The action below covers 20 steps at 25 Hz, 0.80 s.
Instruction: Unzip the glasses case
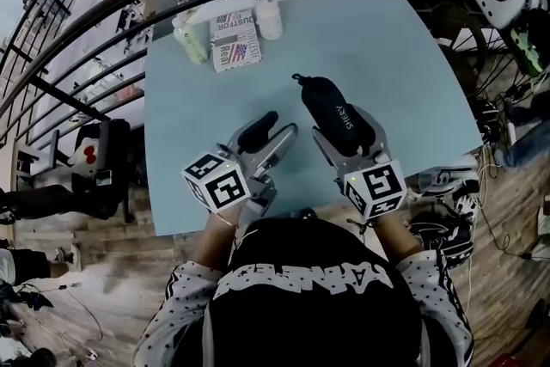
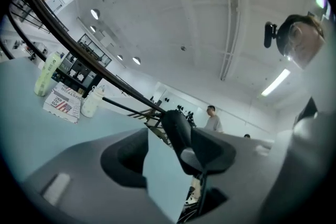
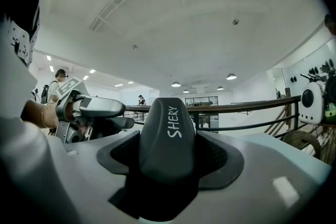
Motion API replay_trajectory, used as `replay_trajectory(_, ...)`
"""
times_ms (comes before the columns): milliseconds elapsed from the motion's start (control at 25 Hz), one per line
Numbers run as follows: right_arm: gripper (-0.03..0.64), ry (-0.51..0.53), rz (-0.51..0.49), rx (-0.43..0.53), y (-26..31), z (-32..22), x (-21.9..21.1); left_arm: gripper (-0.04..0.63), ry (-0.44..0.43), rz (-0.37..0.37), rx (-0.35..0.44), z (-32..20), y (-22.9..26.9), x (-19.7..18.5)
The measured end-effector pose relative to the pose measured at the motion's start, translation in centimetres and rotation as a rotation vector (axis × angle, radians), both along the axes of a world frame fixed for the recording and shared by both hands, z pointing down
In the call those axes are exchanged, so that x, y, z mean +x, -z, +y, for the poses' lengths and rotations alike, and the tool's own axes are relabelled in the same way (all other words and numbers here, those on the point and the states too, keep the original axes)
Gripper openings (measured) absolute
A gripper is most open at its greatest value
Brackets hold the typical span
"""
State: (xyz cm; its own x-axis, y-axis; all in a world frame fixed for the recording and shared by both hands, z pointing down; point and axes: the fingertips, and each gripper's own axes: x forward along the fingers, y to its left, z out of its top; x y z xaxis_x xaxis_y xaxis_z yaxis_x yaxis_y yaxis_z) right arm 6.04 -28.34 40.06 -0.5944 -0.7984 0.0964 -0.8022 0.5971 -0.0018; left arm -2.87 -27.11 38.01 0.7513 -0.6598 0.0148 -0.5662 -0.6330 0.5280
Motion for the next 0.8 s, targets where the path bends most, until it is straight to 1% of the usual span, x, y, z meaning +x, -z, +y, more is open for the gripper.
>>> replay_trajectory(120, 0.344, 0.049, -0.012, 0.029, 0.5, 0.9, -1.2, 0.0, -0.055, 0.013, -0.005, 0.0, 0.6, 1.8)
replay_trajectory(240, 0.344, 0.086, -0.012, 0.048, 0.8, 1.8, -2.4, 0.0, -0.089, 0.069, -0.019, 0.1, 1.4, 3.1)
replay_trajectory(320, 0.344, 0.106, -0.014, 0.056, 0.9, 2.2, -3.0, 0.0, -0.089, 0.087, -0.025, 0.1, 1.7, 3.4)
replay_trajectory(520, 0.345, 0.159, -0.003, 0.087, 1.0, 3.3, -4.3, 0.0, -0.064, 0.082, -0.027, -0.2, 1.7, 3.7)
replay_trajectory(720, 0.345, 0.182, 0.026, 0.104, 0.7, 4.1, -5.2, 0.0, -0.031, 0.11, -0.054, -0.4, 1.5, 3.4)
replay_trajectory(800, 0.347, 0.184, 0.039, 0.109, 0.5, 4.1, -5.4, 0.0, -0.031, 0.126, -0.068, -0.4, 1.3, 3.1)
